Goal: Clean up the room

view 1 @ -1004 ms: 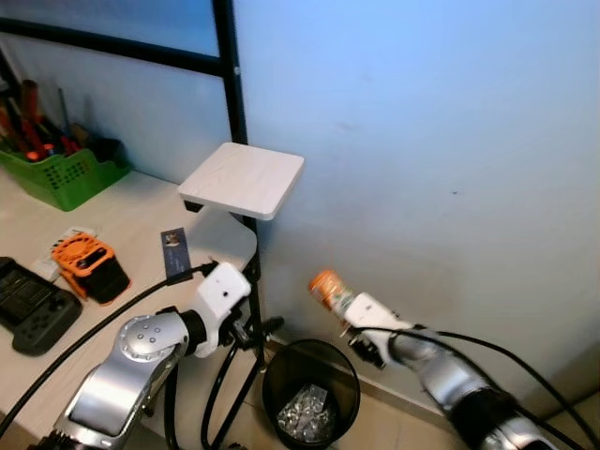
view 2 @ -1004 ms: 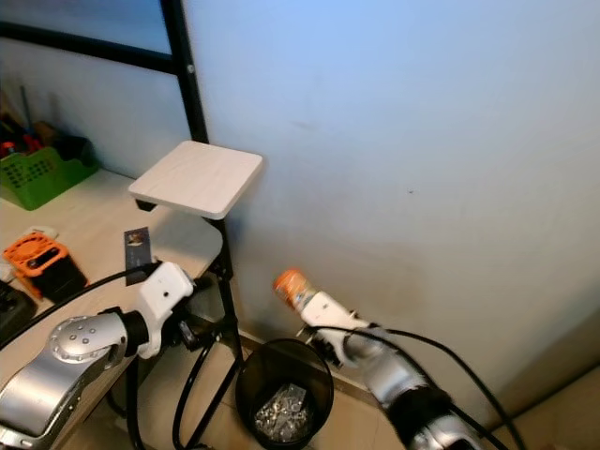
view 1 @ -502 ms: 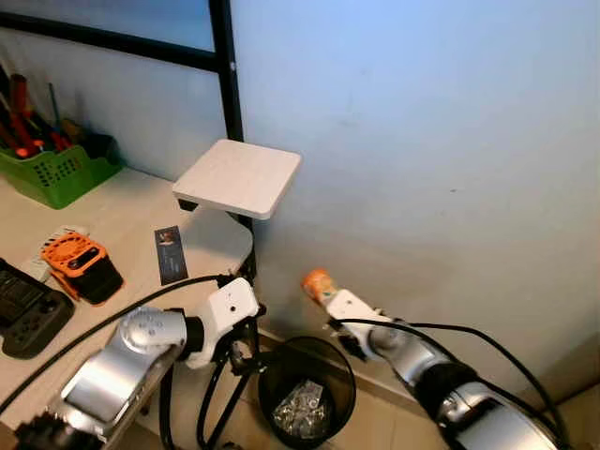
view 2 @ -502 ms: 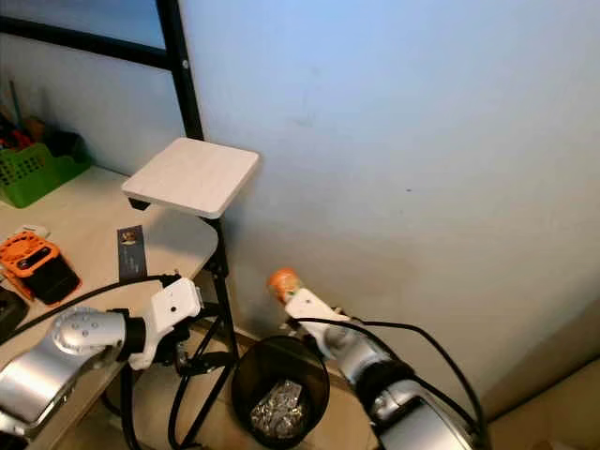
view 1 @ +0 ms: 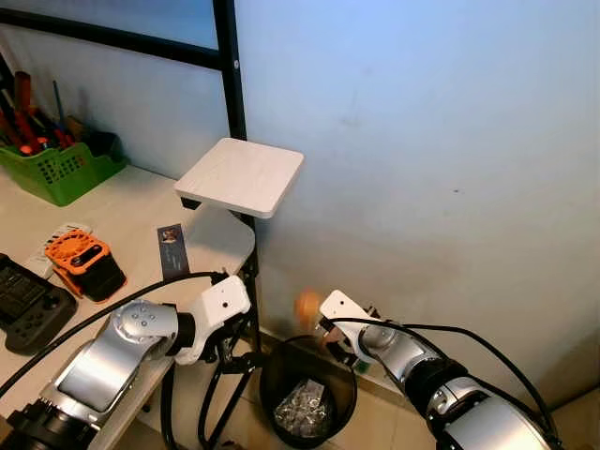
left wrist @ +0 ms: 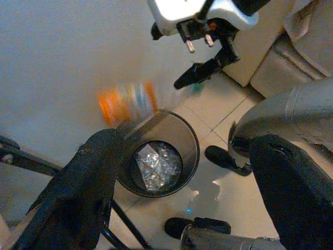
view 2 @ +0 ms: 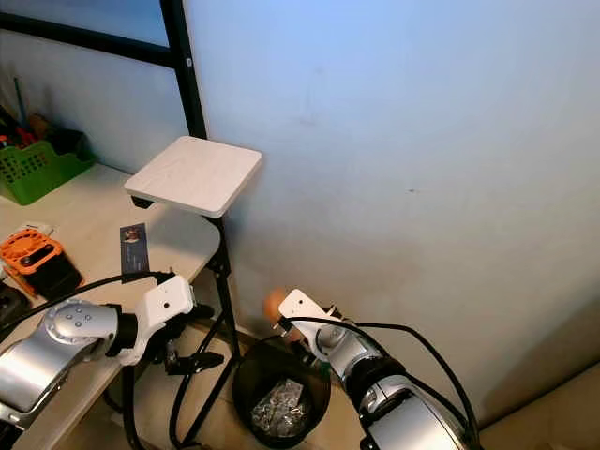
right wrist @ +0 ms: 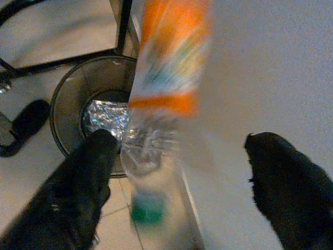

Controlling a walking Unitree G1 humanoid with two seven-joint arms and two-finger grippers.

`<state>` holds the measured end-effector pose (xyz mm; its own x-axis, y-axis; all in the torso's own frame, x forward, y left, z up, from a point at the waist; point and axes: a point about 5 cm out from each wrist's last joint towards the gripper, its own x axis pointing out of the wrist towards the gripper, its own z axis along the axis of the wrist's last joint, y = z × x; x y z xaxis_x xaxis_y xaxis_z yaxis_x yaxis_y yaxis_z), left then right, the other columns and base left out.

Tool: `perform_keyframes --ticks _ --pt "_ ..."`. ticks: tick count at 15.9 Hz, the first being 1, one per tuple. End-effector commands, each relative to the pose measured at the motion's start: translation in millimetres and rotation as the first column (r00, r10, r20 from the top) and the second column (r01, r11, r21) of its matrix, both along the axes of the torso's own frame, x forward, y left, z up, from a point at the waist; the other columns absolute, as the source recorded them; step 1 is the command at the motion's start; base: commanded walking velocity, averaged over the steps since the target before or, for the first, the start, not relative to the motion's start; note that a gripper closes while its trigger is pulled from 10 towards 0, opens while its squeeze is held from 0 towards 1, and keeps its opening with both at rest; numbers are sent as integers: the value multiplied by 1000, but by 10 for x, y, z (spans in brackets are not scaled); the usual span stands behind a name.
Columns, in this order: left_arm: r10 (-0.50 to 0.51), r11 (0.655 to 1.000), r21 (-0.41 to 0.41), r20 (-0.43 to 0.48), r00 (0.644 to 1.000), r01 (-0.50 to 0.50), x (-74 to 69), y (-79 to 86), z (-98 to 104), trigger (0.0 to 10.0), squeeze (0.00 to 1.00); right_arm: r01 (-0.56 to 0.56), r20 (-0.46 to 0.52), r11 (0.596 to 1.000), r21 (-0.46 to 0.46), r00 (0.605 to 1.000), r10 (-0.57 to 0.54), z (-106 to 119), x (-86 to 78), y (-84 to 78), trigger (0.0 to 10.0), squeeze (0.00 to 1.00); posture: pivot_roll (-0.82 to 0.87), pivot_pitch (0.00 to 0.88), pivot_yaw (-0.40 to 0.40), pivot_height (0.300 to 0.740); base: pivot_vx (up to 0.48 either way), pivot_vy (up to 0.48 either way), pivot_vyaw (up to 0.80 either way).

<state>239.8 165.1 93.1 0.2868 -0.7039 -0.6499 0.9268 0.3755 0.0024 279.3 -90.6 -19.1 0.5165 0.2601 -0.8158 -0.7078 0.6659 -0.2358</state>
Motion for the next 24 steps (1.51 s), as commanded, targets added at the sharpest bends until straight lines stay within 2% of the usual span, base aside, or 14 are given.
perform_keyframes --ticks 1,4,7,9,10,11,12,13,16,17,18,19,22,24 --pt "-13 1000 14 -2 1000 13 9 10 13 10000 0 15 -11 1000 23 1000 -15 -4 -4 0 10000 1000 -66 0 2 740 0 0 0" --pt "-12 1000 10 -4 1000 12 1 0 7 10000 0 9 -17 1000 29 1000 -8 -23 -23 -1 10000 1000 -64 0 -2 740 0 0 0" --pt "81 996 -37 126 989 -77 43 -38 63 10000 0 68 46 986 152 996 -76 77 53 -77 10000 1000 -52 0 -9 740 0 0 0" --pt "306 948 -175 257 917 -268 122 -153 143 10000 0 183 129 916 358 962 -242 319 73 -237 10000 1000 -57 0 6 740 0 0 0" --pt "344 934 -192 249 905 -303 131 -166 143 10000 0 193 148 906 377 953 -264 366 52 -278 10000 969 -60 0 9 740 0 0 0" --pt "433 895 -245 281 856 -372 162 -191 160 10000 0 233 167 864 447 927 -336 474 -25 -345 10000 0 -80 0 24 740 0 0 0" --pt "516 851 -284 286 808 -442 205 -183 170 10000 0 267 188 805 529 889 -418 621 -83 -389 10000 0 -86 0 30 740 0 0 0" --pt "579 811 -298 289 762 -503 230 -142 170 10000 94 270 208 771 577 864 -458 724 -104 -397 10000 0 -94 0 36 740 0 0 0" --pt "719 694 -296 232 655 -657 164 71 126 10000 0 273 289 700 660 769 -571 1072 -158 -428 10000 0 -105 0 55 740 0 0 0" --pt "716 698 -255 287 637 -669 116 114 109 10000 0 285 286 656 698 730 -621 1141 -153 -449 10000 0 -94 0 57 740 0 0 0" --pt "731 682 -255 260 631 -685 97 124 97 10000 0 298 282 648 701 719 -635 1143 -156 -467 10000 0 -91 0 57 740 0 0 0" --pt "805 590 -312 159 572 -744 71 126 113 10000 0 346 252 610 713 686 -683 1146 -178 -537 10000 0 -96 0 66 740 0 0 0" --pt "827 555 -338 124 549 -760 31 42 152 10000 0 381 201 578 722 683 -702 1156 -257 -579 10000 0 -78 0 47 740 0 0 0" --pt "854 514 -341 121 506 -787 20 123 168 10000 0 359 206 604 711 715 -668 1135 -292 -538 10000 0 -73 0 38 740 0 0 0"
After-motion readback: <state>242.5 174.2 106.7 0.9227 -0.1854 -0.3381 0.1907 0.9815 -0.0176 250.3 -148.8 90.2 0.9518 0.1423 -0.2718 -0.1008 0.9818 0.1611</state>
